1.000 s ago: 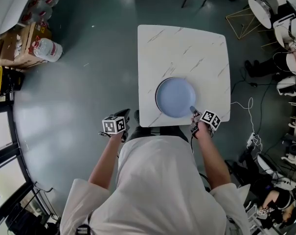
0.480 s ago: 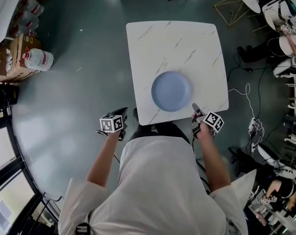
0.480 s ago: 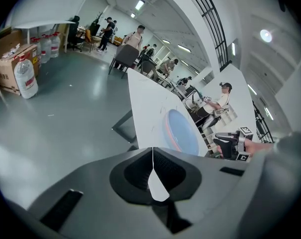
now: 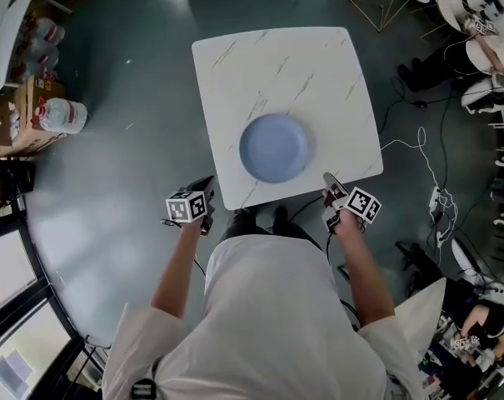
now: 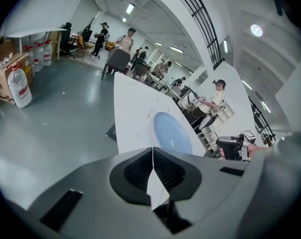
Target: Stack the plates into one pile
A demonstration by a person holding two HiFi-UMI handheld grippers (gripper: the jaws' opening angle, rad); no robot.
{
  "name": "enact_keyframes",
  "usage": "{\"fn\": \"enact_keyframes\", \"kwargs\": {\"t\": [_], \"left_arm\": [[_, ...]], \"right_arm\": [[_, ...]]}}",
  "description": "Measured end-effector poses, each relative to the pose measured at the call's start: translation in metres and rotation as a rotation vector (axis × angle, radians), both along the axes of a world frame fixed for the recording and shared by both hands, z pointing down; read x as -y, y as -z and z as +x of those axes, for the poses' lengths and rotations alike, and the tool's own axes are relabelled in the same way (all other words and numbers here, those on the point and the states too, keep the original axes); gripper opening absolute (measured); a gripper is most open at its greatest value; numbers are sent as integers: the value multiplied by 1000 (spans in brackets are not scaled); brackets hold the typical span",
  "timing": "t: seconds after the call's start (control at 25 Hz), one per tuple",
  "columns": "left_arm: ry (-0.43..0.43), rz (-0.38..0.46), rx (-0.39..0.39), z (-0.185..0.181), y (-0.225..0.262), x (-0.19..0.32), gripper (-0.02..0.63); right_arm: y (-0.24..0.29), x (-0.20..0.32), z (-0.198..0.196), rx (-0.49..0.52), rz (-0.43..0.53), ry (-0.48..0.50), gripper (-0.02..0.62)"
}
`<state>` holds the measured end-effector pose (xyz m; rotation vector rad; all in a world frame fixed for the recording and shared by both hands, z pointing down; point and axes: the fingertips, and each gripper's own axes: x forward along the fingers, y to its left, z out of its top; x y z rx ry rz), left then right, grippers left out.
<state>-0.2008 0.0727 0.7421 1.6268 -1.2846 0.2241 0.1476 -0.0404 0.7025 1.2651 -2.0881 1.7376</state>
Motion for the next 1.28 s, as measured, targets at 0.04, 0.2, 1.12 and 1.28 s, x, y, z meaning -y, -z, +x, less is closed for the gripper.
{"fn": "enact_keyframes", "kwargs": {"t": [0.04,0.2,1.12,1.28], "left_arm": [[7,4,3,5,4,-1,15],[24,34,20,26,16,-9,15],[113,276,197,135,125,-106,15],[119,368,287,140,156,-120,15]], "right_arm": [[0,-3,6,5,-3,2,77],[1,-17,25,1,18,80,62],[86,-60,64,-82,409,504,31],[100,-73,62,-155,534,567,31]]}}
